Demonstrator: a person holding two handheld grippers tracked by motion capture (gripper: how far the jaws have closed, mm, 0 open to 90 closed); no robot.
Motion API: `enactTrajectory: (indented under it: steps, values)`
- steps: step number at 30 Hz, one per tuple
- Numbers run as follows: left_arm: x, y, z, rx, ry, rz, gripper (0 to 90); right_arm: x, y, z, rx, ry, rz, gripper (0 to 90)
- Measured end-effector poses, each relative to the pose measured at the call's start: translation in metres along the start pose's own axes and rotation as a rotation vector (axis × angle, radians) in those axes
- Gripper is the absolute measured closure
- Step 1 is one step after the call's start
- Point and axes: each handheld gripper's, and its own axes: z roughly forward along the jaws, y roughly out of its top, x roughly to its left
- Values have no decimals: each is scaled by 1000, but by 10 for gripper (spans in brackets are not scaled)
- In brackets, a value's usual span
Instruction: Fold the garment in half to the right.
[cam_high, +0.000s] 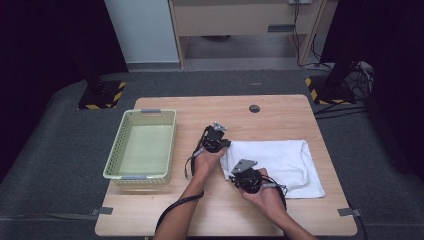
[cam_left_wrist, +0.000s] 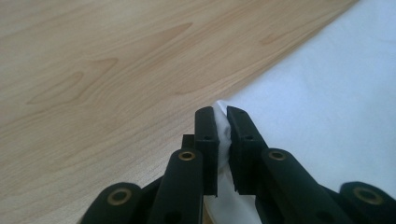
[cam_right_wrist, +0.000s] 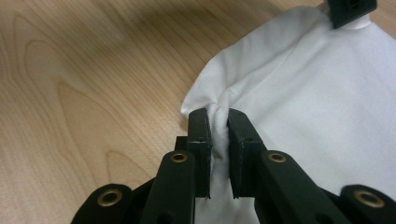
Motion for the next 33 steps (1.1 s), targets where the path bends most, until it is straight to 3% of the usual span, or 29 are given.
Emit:
enactTrajectory:
  steps: [12, 19, 33]
  values:
    - [-8, 13, -35, -37, -10, 46, 842, 20, 17, -22, -57, -2, -23, 811]
    - [-6, 19, -56, -51, -38, 67, 842, 30, 27, -31, -89, 1, -31, 810]
    - [-7, 31, -80, -34, -24, 110, 843, 41, 46, -39, -134, 20, -40, 809]
